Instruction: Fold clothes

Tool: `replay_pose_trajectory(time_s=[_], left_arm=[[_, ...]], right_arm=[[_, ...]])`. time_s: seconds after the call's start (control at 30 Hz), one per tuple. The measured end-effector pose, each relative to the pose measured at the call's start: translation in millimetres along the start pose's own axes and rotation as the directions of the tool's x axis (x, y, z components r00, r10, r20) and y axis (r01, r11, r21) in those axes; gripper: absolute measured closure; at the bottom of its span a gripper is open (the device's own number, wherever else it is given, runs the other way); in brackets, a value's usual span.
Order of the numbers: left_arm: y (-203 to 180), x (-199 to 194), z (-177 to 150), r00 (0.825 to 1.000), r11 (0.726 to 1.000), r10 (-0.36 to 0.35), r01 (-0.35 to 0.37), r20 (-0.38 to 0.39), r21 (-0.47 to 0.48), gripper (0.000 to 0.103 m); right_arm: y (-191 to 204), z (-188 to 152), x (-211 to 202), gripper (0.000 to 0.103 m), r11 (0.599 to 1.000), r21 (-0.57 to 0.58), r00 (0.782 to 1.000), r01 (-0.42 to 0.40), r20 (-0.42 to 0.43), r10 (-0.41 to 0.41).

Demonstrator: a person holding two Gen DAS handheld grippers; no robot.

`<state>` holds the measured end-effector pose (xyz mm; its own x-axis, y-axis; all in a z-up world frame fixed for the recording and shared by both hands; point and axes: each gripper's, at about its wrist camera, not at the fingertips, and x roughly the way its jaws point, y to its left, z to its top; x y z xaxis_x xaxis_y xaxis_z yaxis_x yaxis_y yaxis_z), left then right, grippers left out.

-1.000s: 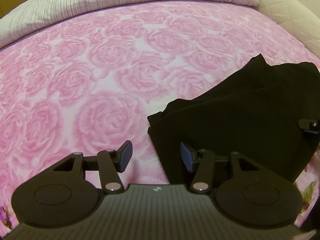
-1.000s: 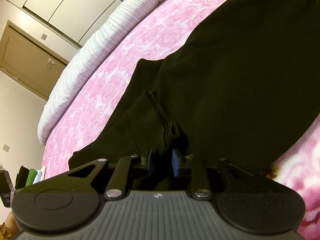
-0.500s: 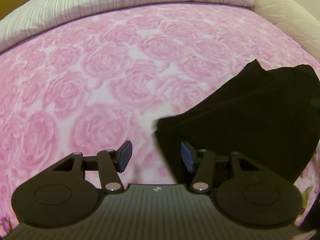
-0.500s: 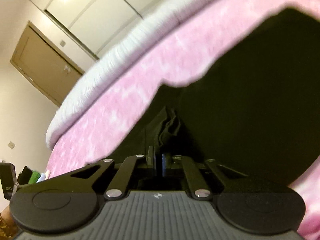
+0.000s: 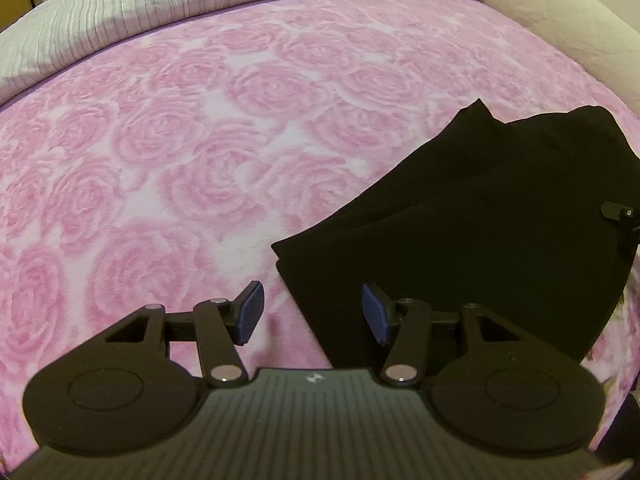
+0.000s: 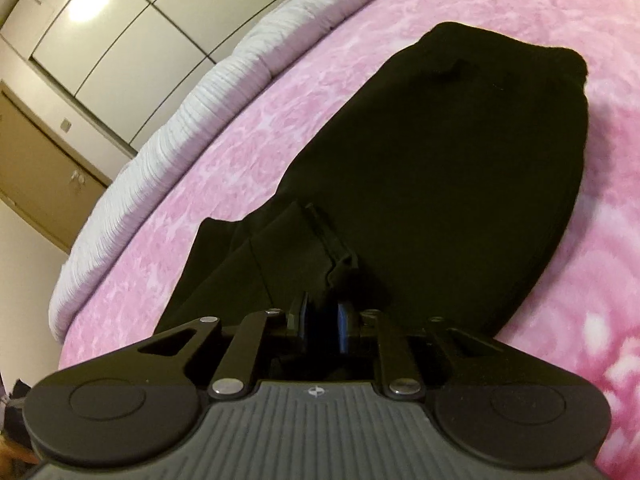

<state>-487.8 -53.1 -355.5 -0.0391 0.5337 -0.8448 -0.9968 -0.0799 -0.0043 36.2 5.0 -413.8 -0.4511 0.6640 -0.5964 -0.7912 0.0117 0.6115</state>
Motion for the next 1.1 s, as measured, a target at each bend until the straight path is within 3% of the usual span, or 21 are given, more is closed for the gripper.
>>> replay_pose_trajectory(time_s=[0.57,0.63,0.73,0.87,0.93,1.03,1.1], left_arm=[[-1.3,-1.8,-2.0,1.0,1.0,0.02,-0.02,-0.01,0.0,0.054],[-3.1,-0.5,-0.6,1.0,1.0,0.019,-0.019,-0.014,0.005,0.054],[-7.8,-0.2,3.5,1.0,1.0,0.006,-0.005,-0.015,0.018,0.054],[-18.1,-0.5,10.6,1.0,0.999,-0.027,0.027,-0.009,0.047,0.053],[-23.5,4.6,12.8,0.999,0.998,-0.037,0.037,-0.016,0.056,0.053],[-29.6,13.6,13.1,0.999,0.998,-0.033,0.034,-0.034,0.058,0.053],[-32.0,16.7,12.3,0.998,0.998,-0.036,0.039,-0.044,0.053,0.053]], right_arm=[[10.4,6.2,10.7,0.078,0.999,-0.035,0.999,-0.024,0.025,0.024],[11.8,6.7,12.0,0.091,0.999,-0.045,0.999,-0.026,0.031,0.028],[14.0,7.9,12.6,0.096,0.997,-0.064,0.998,-0.033,0.044,0.035],[14.6,23.4,-18.1,0.098,0.992,-0.121,0.986,-0.044,0.156,0.063],[6.5,33.3,-32.7,0.097,0.99,-0.144,0.976,0.004,0.216,0.027],[-30.0,44.3,-23.2,0.095,0.998,-0.051,0.99,0.046,0.137,-0.039],[-51.4,43.7,-14.1,0.095,0.999,0.027,0.996,0.024,0.088,-0.027]])
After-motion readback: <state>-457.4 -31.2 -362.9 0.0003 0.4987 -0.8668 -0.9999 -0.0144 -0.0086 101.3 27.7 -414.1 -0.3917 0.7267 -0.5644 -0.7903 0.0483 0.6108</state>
